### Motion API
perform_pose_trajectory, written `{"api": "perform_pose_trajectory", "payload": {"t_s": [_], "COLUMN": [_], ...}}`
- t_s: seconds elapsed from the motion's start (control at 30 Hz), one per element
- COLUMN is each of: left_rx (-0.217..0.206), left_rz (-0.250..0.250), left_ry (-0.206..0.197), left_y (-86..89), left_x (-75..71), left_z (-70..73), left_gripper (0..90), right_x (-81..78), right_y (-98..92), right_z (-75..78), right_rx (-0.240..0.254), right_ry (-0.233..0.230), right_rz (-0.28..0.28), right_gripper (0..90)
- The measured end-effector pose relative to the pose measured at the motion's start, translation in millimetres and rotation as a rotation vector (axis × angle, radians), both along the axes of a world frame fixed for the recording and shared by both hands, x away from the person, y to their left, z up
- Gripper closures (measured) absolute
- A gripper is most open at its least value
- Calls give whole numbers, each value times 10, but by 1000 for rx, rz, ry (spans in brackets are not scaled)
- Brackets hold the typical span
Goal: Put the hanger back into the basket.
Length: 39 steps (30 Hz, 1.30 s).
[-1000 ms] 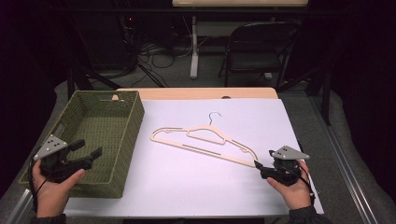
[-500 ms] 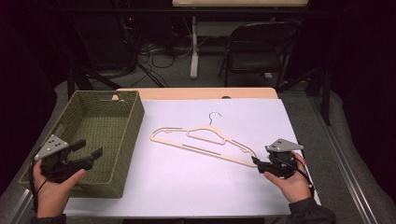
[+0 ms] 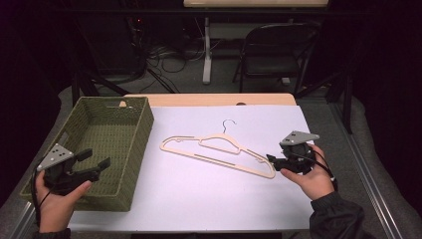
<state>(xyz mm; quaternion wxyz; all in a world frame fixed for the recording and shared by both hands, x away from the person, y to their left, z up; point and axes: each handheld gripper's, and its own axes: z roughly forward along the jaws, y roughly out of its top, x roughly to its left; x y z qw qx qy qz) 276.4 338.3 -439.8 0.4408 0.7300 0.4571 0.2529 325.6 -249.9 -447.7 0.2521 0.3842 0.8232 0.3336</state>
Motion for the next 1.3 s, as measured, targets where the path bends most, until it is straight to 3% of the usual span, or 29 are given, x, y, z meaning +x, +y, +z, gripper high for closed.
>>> {"api": "perform_pose_trajectory", "payload": {"t_s": [0.3,0.33,0.43,0.57,0.8,1.13,1.3], "left_rx": [0,0,1,1,2,4,2], "left_rz": [-3,-6,-7,-7,-7,-10,-9], "left_ry": [6,5,5,7,9,13,12], "left_y": [-6,-10,-13,-14,-16,-27,-20], "left_x": [4,4,4,7,10,18,19], "left_z": [-2,-1,0,-3,-6,-14,-13], "left_gripper": [276,276,276,277,277,277,277], "right_x": [118,159,208,288,440,592,715], "right_y": [86,122,172,239,367,584,697], "right_z": [209,257,283,315,365,405,398], "right_rx": [-42,-64,-74,-79,-98,-121,-139], "right_ry": [4,27,35,84,103,92,130], "right_rz": [30,34,43,59,91,129,146], "right_gripper": [400,401,406,431,438,431,432]}}
